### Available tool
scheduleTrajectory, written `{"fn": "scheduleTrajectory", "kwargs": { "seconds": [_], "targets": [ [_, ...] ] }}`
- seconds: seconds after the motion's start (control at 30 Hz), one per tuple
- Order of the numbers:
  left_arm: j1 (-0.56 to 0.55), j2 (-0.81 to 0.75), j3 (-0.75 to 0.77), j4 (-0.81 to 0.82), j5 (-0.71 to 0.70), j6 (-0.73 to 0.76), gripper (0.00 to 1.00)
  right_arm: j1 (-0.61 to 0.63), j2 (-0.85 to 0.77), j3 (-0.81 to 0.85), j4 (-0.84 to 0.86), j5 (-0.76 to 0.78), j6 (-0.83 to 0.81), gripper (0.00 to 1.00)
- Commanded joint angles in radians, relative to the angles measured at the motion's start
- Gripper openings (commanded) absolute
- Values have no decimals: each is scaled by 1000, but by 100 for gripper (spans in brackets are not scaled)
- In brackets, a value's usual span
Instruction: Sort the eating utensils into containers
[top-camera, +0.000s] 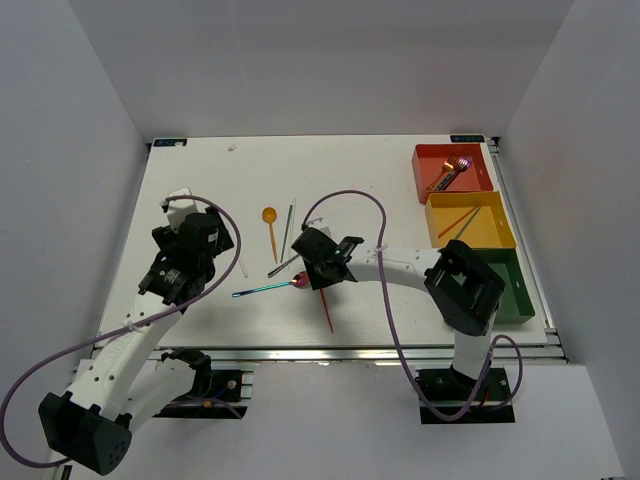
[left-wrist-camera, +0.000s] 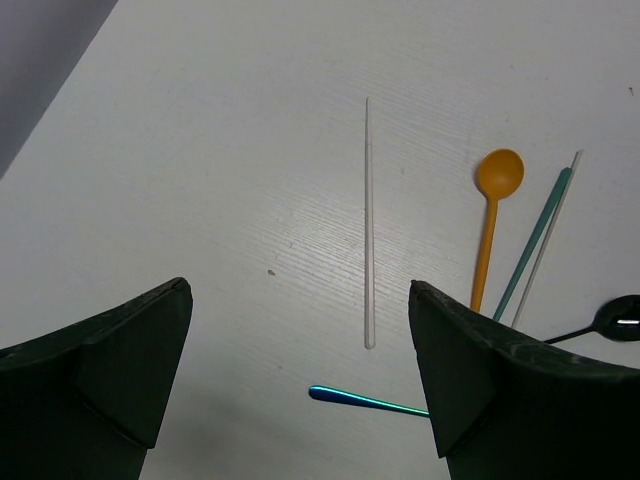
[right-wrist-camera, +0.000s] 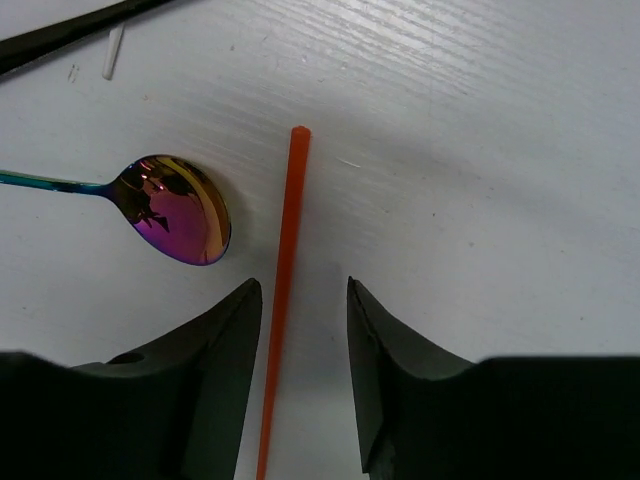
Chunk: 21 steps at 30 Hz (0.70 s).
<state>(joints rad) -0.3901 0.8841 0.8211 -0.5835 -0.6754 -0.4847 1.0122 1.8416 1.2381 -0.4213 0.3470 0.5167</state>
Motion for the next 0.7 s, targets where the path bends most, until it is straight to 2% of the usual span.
{"fn": "scheduleTrajectory", "kwargs": {
  "seconds": [0.0,0.07,0.5,0.6,0.67],
  "targets": [
    [3,-4,29,4,19,14,98,6,18,55,-13,34,20,44],
    [3,-4,29,8,28,17,98,6,31,52,-1,17,22,39],
    [3,-4,24,11,53,26,98,11,77,29,36,-31,28,33],
    [3,-4,26,13,56,28,98,11,97,34,30,-20,25,20],
    [3,-4,24,13,57,29,98,9,105,29,29,-17,25,15]
  ]
}}
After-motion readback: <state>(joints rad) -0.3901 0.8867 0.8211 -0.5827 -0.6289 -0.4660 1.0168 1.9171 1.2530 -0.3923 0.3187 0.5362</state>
